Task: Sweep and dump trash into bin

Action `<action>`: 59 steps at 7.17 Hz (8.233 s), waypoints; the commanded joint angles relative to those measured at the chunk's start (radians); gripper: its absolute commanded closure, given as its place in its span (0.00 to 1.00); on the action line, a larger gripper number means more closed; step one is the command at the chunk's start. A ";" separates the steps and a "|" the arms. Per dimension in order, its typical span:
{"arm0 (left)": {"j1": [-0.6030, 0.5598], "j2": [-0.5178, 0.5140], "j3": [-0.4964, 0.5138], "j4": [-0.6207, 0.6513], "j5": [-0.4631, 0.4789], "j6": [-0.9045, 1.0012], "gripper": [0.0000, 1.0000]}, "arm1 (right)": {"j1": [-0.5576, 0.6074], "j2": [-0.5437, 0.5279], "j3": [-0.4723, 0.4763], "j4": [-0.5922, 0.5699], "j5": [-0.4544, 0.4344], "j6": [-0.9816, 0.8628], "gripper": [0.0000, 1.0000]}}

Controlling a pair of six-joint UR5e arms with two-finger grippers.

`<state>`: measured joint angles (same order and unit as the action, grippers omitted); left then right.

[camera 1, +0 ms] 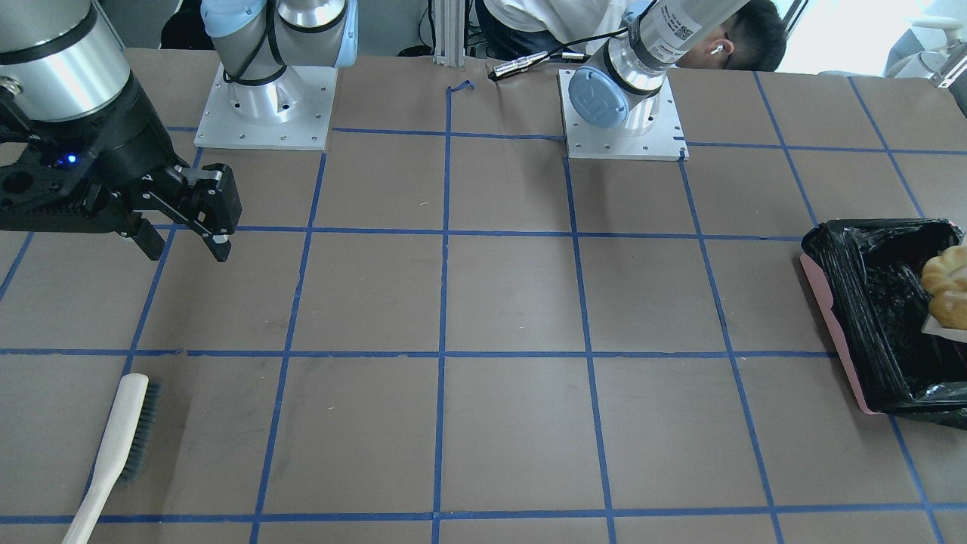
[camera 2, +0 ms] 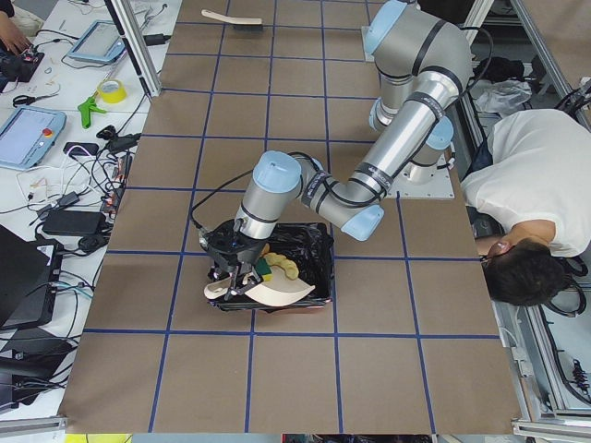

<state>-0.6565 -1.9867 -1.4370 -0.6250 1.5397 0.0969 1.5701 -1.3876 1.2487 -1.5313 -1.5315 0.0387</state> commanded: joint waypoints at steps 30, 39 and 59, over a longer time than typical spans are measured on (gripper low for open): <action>-0.588 0.026 -0.152 -0.360 0.091 -1.183 1.00 | -0.007 -0.051 0.098 0.007 -0.004 0.007 0.00; -0.669 -0.144 -0.122 -0.268 0.042 -1.346 1.00 | -0.007 -0.051 0.098 0.008 -0.004 0.007 0.00; -0.759 0.263 -0.076 -0.513 -0.034 -0.127 0.00 | -0.007 -0.051 0.098 0.010 -0.004 0.007 0.00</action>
<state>-1.4000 -1.7872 -1.5520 -1.0843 1.5906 -0.1551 1.5631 -1.4389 1.3468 -1.5226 -1.5355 0.0460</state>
